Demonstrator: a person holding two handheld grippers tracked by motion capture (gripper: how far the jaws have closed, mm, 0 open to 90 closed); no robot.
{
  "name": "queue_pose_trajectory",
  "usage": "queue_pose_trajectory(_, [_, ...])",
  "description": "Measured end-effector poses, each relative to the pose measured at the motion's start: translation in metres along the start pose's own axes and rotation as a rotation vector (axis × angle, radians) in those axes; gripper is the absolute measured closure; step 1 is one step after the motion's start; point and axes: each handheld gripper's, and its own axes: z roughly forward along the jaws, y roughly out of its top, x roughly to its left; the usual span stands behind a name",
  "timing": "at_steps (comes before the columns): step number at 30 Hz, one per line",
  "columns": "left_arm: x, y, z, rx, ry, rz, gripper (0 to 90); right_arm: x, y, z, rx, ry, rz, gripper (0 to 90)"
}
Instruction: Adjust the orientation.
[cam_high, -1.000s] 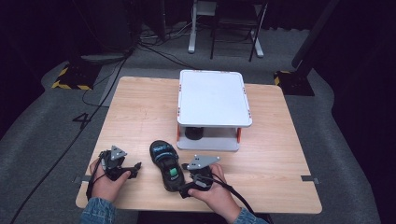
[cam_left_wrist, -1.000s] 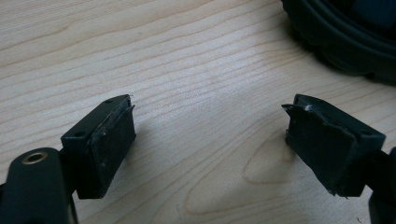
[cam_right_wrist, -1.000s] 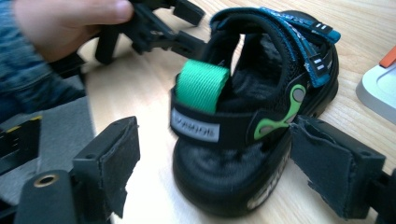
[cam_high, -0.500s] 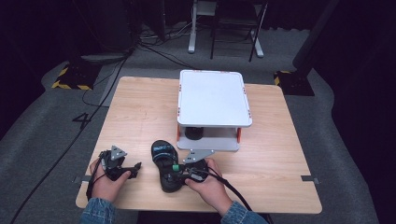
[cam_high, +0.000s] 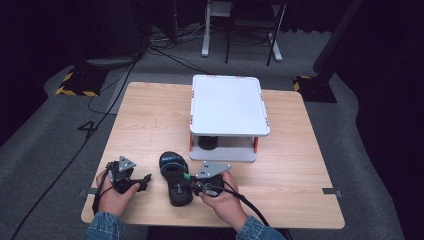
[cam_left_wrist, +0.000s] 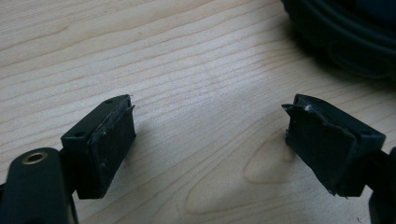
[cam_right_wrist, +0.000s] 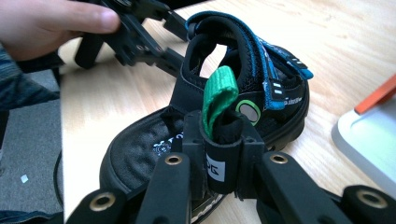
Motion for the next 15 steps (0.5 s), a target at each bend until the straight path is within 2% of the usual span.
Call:
queue_pose_trajectory(6, [0.0,0.0,0.0,0.0,0.0,0.0,15.7,0.0,0.005,-0.022,-0.051,0.009,0.006,79.0])
queue_pose_trajectory(12, [0.0,0.0,0.0,0.0,0.0,-0.001,15.7,-0.01,0.002,-0.058,-0.091,-0.036,0.019,78.9])
queue_pose_trajectory(15, [0.0,0.0,0.0,0.0,0.0,-0.001,15.7,-0.017,-0.003,-0.076,-0.114,-0.053,0.048,78.9])
